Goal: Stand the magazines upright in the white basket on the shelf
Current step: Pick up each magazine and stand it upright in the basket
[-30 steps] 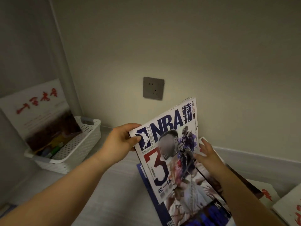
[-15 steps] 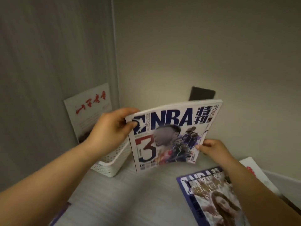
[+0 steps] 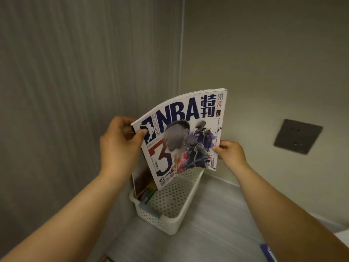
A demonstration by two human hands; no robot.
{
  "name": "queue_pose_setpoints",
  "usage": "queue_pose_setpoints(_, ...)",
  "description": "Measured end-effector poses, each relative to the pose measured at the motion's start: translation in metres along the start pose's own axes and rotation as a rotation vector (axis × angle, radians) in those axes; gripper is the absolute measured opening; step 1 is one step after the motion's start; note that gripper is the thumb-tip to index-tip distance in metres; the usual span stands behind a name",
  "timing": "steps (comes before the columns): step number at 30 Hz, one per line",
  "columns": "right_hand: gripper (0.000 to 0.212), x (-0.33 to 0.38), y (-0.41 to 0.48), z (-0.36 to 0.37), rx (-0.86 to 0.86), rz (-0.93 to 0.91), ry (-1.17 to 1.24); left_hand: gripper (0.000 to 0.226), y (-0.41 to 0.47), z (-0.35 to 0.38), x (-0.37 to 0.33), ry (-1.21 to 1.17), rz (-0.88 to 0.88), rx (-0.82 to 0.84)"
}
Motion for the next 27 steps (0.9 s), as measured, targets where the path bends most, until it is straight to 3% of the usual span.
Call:
queue_pose_setpoints(6, 0.018, -0.006, 0.007, 0.059, 0.075, -0.004, -0.024, 0.035, -0.015, 0.002, 0.039, 0.062, -0.039, -0.002)
queue_pose_setpoints(10, 0.019, -0.006, 0.014, 0.089, 0.083, 0.069, 0.12, 0.034, -0.022, 0.007, 0.067, 0.084, -0.11, 0.03)
queue_pose_setpoints(15, 0.021, -0.002, 0.007, 0.132, 0.189, 0.025, 0.019, 0.029, -0.025, 0.021, 0.068, 0.119, -0.053, 0.08)
queue_pose_setpoints(19, 0.042, -0.013, 0.01, 0.133, 0.171, 0.129, 0.177, 0.031, -0.02, 0.021, 0.074, 0.126, -0.071, 0.057)
queue_pose_setpoints(22, 0.057, -0.011, 0.015, 0.135, 0.202, 0.187, 0.318, 0.019, -0.02, 0.026, 0.08, 0.17, -0.041, 0.109)
queue_pose_setpoints(27, 0.049, -0.006, 0.025, 0.151, 0.29, 0.244, 0.345, 0.025, -0.039, 0.031, 0.109, 0.242, -0.081, 0.174)
Point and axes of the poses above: each hand's wrist, its own y-axis towards the middle knuckle, its own z-axis out of the palm, x = y × z, the point moved 10 cm from there along y, towards the middle knuckle, and after that the axes turned 6 degrees about -x, right-handed, at the moved point
